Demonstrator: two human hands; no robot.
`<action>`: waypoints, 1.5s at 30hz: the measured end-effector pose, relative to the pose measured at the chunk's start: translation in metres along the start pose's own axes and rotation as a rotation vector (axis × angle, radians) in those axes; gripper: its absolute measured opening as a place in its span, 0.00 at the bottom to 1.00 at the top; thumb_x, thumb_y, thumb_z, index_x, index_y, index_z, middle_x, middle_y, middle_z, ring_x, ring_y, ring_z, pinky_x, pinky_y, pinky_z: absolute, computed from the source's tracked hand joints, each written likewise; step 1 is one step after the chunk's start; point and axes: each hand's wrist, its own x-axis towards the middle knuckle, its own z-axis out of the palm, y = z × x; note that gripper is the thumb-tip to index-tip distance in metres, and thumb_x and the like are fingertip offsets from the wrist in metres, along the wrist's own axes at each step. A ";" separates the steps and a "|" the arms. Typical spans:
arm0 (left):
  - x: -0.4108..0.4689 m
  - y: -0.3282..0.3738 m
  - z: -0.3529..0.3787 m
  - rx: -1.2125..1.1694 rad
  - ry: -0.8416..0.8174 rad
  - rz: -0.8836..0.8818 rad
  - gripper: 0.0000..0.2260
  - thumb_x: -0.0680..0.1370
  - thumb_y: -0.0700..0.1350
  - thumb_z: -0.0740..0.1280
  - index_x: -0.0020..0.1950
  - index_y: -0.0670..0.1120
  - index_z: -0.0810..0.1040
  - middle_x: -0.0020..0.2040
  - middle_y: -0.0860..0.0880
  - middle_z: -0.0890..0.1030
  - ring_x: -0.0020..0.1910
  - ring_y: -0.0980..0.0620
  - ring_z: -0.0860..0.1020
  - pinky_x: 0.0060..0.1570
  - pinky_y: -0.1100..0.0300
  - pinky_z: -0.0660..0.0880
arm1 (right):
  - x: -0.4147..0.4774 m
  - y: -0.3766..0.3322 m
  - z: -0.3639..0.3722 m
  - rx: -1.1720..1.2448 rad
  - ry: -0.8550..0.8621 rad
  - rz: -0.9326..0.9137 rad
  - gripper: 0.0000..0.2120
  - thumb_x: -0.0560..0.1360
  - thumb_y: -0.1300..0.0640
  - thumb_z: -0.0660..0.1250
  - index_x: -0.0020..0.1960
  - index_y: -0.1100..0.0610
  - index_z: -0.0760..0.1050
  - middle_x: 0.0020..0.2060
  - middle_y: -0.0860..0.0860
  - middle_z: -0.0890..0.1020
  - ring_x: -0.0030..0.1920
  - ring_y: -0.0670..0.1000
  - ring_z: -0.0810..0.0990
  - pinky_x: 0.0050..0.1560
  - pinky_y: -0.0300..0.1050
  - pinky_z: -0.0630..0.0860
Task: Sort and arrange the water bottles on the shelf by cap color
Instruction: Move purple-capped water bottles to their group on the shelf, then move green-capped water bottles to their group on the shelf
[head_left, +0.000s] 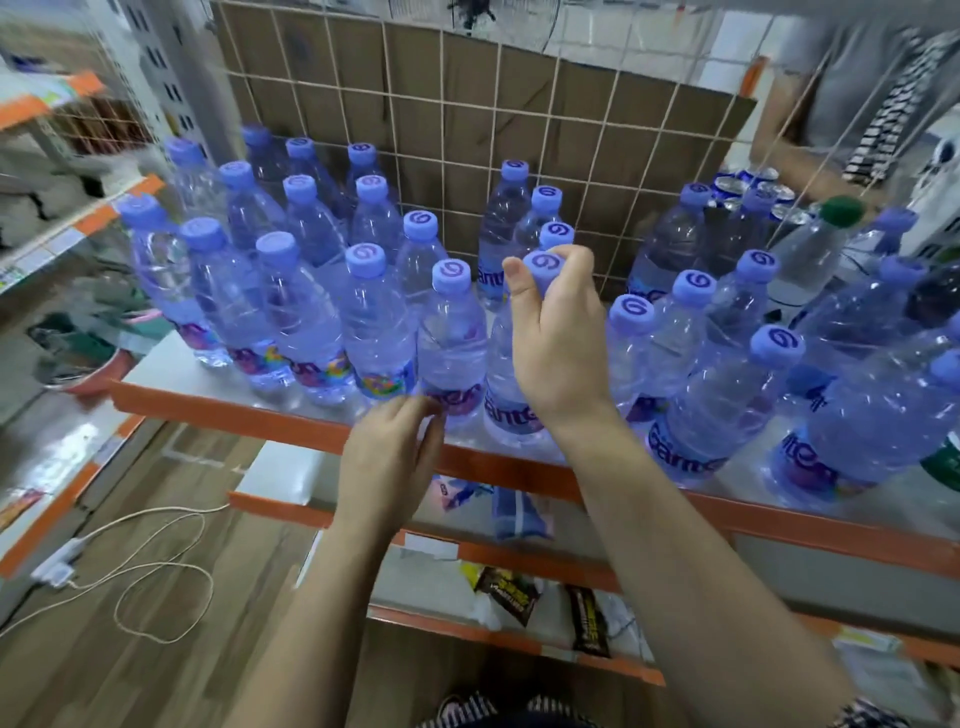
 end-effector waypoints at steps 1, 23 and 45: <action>-0.003 -0.004 0.003 0.024 -0.027 0.002 0.03 0.77 0.39 0.69 0.48 0.40 0.81 0.43 0.42 0.82 0.42 0.38 0.79 0.39 0.49 0.76 | 0.001 0.003 0.004 -0.013 0.000 0.016 0.11 0.81 0.53 0.62 0.54 0.62 0.68 0.42 0.48 0.74 0.42 0.50 0.72 0.43 0.40 0.67; 0.005 0.012 0.003 0.009 -0.028 0.031 0.07 0.78 0.46 0.64 0.46 0.45 0.79 0.39 0.50 0.82 0.37 0.44 0.80 0.39 0.52 0.74 | 0.012 0.013 -0.006 0.068 -0.081 0.132 0.12 0.80 0.56 0.63 0.62 0.58 0.72 0.57 0.50 0.78 0.59 0.46 0.75 0.61 0.39 0.71; 0.143 0.206 -0.009 -0.421 -0.017 0.521 0.08 0.79 0.44 0.64 0.53 0.42 0.80 0.46 0.50 0.82 0.44 0.51 0.79 0.47 0.60 0.76 | 0.056 0.031 -0.213 -0.209 0.048 -0.029 0.08 0.80 0.59 0.64 0.56 0.58 0.79 0.43 0.46 0.82 0.43 0.40 0.79 0.47 0.33 0.74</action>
